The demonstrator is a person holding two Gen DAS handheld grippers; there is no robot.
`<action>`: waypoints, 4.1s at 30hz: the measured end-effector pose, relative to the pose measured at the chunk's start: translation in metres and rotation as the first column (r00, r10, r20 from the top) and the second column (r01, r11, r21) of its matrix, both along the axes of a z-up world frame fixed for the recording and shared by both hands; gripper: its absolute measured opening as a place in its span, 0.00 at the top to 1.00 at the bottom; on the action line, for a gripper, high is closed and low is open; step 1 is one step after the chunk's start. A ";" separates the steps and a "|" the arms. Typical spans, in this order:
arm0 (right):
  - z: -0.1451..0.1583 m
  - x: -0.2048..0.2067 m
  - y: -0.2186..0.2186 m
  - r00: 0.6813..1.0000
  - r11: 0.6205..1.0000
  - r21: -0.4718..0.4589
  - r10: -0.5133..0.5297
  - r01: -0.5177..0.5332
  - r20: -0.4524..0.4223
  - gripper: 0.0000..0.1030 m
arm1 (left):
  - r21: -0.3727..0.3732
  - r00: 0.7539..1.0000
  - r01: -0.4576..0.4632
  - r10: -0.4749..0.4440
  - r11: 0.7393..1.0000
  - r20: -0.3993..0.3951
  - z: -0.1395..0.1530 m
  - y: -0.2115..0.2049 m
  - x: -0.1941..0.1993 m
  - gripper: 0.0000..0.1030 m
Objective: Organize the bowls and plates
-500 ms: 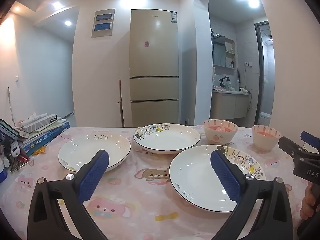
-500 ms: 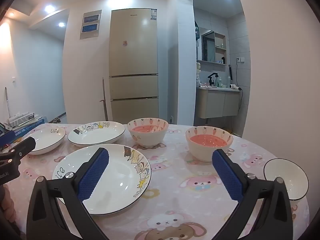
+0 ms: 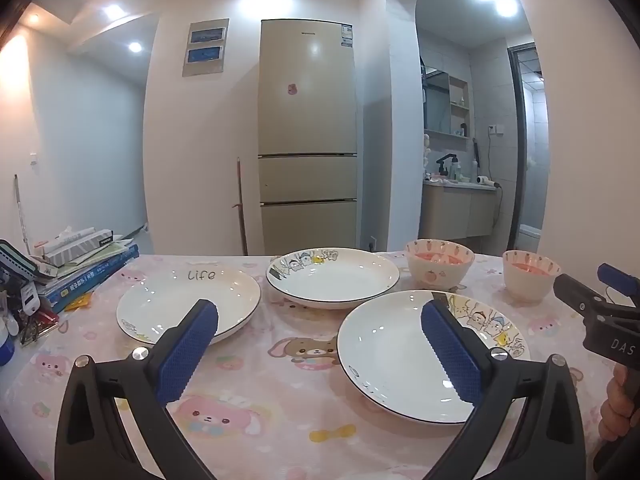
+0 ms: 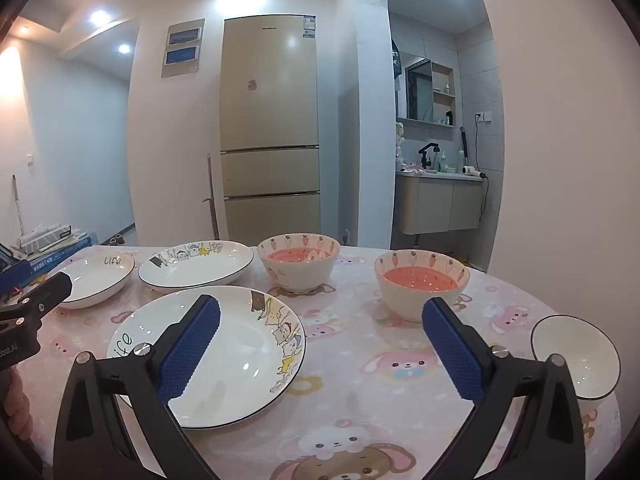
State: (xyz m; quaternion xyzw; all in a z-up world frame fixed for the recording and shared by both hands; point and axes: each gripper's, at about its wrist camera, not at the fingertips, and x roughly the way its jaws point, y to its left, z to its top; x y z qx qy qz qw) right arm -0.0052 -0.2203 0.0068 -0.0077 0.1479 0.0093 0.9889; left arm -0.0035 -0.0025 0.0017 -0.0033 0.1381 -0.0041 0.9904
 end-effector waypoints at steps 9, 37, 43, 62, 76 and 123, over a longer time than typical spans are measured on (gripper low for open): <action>0.003 -0.002 -0.001 1.000 1.000 0.009 -0.003 0.003 -0.004 0.02 | -0.008 0.999 0.040 -0.040 0.999 -0.001 -0.002 -0.003 0.000 0.00; 0.002 -0.003 -0.002 1.000 1.000 0.013 -0.005 0.005 -0.011 0.00 | -0.013 1.000 0.012 -0.012 1.000 -0.004 0.000 0.003 -0.002 0.00; 0.003 -0.004 -0.002 1.000 1.000 0.007 -0.001 0.001 -0.018 0.00 | -0.012 1.000 0.013 -0.013 1.000 -0.005 -0.001 0.003 -0.001 0.00; 0.003 0.000 -0.001 1.000 1.000 0.011 0.003 -0.003 -0.021 0.00 | -0.012 1.000 0.011 -0.011 1.000 -0.005 -0.001 0.003 -0.001 0.00; 0.027 0.003 -0.030 0.994 0.994 0.108 0.001 0.012 -0.113 0.00 | -0.127 1.000 -0.022 0.022 0.992 -0.004 0.040 0.015 -0.009 0.00; 0.082 0.072 0.057 0.901 0.930 0.221 0.347 -0.294 -0.262 0.35 | -0.135 0.967 -0.111 0.076 0.985 -0.244 0.065 0.096 0.038 0.62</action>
